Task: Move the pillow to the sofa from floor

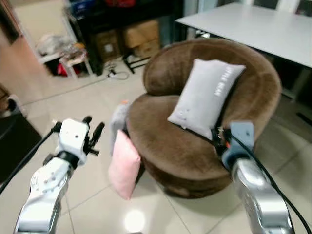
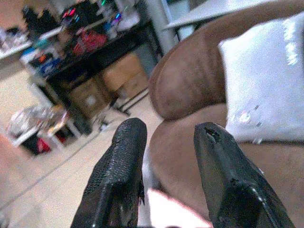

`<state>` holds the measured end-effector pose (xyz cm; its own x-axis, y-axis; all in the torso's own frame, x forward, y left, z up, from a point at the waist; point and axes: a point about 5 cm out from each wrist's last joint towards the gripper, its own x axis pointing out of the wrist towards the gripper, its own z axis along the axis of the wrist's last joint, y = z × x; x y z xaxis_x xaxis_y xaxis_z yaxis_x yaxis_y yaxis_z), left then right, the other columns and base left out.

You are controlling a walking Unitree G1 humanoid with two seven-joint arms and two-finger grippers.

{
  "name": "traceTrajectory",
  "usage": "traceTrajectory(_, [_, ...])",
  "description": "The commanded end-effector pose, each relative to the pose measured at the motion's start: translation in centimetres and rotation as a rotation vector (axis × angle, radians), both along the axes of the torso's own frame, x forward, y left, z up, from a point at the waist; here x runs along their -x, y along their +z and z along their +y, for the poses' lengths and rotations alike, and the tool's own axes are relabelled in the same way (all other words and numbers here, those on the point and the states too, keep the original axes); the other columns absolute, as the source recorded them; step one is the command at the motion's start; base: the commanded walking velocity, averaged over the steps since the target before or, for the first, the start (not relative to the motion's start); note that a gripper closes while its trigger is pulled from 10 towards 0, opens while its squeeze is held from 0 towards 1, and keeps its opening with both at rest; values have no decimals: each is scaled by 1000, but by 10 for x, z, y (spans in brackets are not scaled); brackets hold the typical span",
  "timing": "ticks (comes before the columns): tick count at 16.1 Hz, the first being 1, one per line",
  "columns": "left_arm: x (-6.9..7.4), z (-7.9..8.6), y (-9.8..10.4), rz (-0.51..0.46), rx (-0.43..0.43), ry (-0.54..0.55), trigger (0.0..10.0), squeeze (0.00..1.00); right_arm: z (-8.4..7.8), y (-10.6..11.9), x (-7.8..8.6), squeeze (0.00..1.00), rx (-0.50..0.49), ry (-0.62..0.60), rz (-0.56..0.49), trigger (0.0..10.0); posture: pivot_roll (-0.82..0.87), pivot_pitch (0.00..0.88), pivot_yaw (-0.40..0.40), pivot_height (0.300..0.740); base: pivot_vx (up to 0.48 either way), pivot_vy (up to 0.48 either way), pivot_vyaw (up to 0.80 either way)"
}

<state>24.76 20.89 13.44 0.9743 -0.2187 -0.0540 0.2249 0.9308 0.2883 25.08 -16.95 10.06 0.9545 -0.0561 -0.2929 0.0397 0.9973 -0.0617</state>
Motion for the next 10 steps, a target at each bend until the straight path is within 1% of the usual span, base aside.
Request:
traceTrajectory(1, [-1,0,-4,14,4,-5,10000,0,0,8,0,0,8,-9,-27,10000,-78,0,134,740,0,0,0])
traceTrajectory(3, [-1,-2,-5,16,31,4,10000,0,-4,7,3,0,4,-32,-14,10000,-87,0,101,740,0,0,0])
traceTrajectory(4, [0,-2,-6,14,35,8,10000,0,-3,8,3,0,1,-28,-13,10000,-84,0,91,740,0,345,0])
traceTrajectory(5, [0,-1,-7,11,41,18,10000,0,-2,10,1,0,7,-13,-13,10000,-72,0,72,740,0,405,0])
traceTrajectory(8, [1,2,-5,-2,44,43,10000,0,4,13,-8,0,12,25,-20,10000,-62,0,56,740,0,414,0])
traceTrajectory(9, [2,3,-5,-4,46,53,10000,0,6,14,-11,0,8,35,-20,10000,-53,0,34,740,0,416,0])
traceTrajectory(10, [2,4,-6,-4,45,60,10000,0,6,15,-12,0,4,38,-19,10000,-53,0,34,740,0,416,0])
